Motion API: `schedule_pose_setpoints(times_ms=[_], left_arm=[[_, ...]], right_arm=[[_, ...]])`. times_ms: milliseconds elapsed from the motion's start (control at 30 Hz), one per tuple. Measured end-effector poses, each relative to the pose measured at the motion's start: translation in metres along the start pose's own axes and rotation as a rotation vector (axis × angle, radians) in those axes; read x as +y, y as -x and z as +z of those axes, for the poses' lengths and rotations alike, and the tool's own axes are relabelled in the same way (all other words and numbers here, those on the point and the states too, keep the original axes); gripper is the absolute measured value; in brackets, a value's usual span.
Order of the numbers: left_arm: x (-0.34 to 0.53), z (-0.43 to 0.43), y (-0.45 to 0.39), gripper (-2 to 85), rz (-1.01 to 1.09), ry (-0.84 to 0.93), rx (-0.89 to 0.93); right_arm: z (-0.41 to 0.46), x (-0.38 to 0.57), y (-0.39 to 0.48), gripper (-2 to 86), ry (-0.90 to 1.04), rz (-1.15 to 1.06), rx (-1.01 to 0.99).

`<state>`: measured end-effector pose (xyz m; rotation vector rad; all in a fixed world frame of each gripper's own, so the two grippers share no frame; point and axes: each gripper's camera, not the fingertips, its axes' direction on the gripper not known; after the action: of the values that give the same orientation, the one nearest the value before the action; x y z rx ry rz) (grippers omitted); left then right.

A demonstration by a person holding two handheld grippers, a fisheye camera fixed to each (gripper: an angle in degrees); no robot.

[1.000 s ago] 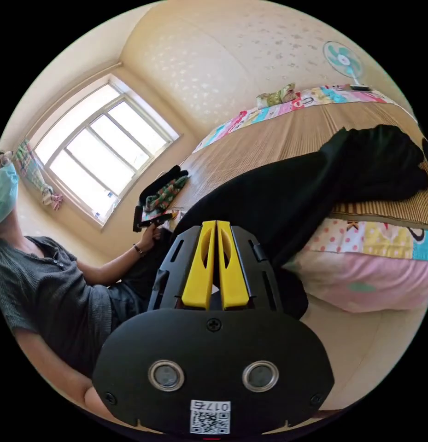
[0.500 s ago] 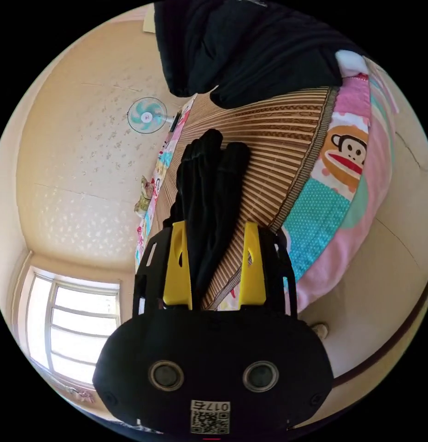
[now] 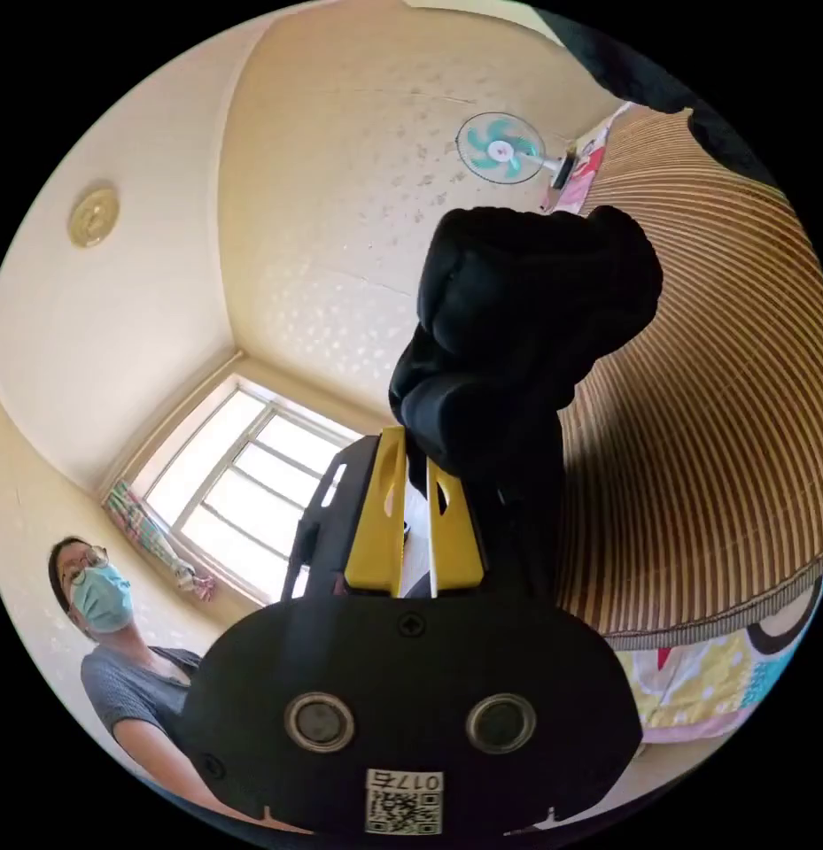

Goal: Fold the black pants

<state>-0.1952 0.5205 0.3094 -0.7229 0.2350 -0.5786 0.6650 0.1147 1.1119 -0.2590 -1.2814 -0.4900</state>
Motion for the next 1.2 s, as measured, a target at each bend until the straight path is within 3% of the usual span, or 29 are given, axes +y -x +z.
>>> schedule_pose_setpoints(times_ms=[133, 300, 400, 500, 567, 700, 767, 867, 1067, 1200], left_arm=[[-0.037, 0.006, -0.126, 7.1, 0.250, 0.017, 0.090], [-0.068, 0.009, -0.237, 13.6, 0.385, -0.076, 0.213], [-0.077, 0.027, -0.252, 17.5, 0.322, -0.065, 0.373], [-0.058, 0.022, -0.234, 18.8, 0.221, -0.096, 0.478], [-0.047, 0.026, -0.226, 19.7, 0.176, -0.051, 0.570], [-0.033, 0.040, -0.244, 20.8, 0.249, 0.161, 0.570], [-0.027, 0.029, -0.254, 20.0, 0.297, 0.167, 0.546], [-0.026, 0.004, -0.251, 15.1, 0.334, 0.118, 0.575], [-0.039, -0.040, -0.260, 11.4, 0.415, 0.089, 0.767], [-0.046, -0.069, -0.247, 9.0, 0.381, -0.002, 1.003]], right_arm=[[0.039, 0.032, 0.063, -0.1, 0.166, -0.168, -0.077], [0.101, 0.090, 0.130, 0.3, 0.336, -0.273, -0.215], [0.136, 0.120, 0.135, 0.5, 0.479, -0.216, -0.356], [0.130, 0.138, 0.130, 0.8, 0.387, -0.123, -0.412], [0.139, 0.144, 0.131, 0.9, 0.462, -0.104, -0.426], [0.171, 0.164, 0.162, 2.0, 0.641, -0.178, -0.279], [0.169, 0.166, 0.166, 2.3, 0.635, -0.197, -0.306], [0.150, 0.161, 0.152, 2.6, 0.553, -0.101, -0.531], [0.122, 0.152, 0.172, 2.5, 0.436, -0.111, -0.725], [0.095, 0.140, 0.187, 2.1, 0.323, -0.118, -0.894]])
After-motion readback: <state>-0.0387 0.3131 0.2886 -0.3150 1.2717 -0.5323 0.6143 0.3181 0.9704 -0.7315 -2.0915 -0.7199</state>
